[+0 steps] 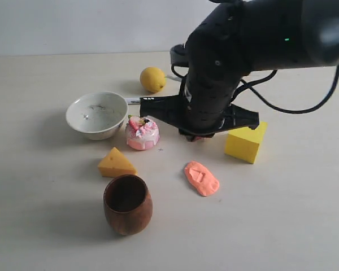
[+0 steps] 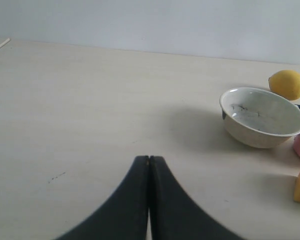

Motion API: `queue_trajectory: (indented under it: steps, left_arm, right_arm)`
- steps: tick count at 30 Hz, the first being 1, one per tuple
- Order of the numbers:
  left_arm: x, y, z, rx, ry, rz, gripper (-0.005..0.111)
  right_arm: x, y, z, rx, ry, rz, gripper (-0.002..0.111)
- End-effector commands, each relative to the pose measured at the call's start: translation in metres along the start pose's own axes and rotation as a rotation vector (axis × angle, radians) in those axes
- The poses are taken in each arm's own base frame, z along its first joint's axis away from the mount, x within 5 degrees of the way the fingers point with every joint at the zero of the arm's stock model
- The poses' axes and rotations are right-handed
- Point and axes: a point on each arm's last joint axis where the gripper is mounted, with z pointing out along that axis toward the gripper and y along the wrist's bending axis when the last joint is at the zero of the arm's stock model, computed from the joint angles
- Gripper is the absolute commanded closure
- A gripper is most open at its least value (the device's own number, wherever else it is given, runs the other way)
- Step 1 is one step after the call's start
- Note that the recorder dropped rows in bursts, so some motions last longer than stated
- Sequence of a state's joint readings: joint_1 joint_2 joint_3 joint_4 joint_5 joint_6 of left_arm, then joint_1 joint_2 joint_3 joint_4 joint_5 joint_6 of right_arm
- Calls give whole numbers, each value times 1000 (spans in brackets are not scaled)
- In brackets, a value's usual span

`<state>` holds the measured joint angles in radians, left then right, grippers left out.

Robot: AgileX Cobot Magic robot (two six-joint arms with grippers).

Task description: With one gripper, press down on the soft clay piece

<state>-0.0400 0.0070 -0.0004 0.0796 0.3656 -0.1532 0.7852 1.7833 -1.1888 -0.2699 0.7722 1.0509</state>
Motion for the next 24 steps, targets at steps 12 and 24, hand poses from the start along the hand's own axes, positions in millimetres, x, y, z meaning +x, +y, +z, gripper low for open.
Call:
queue_trajectory:
  steps: [12, 24]
  left_arm:
    - [-1, -1, 0, 10, -14, -12, 107]
    - [-1, -1, 0, 10, -14, -12, 107]
  right_arm:
    - [-6, -49, -159, -212, -461, -152, 108]
    - [-13, -123, -215, -60, -641, -164, 108]
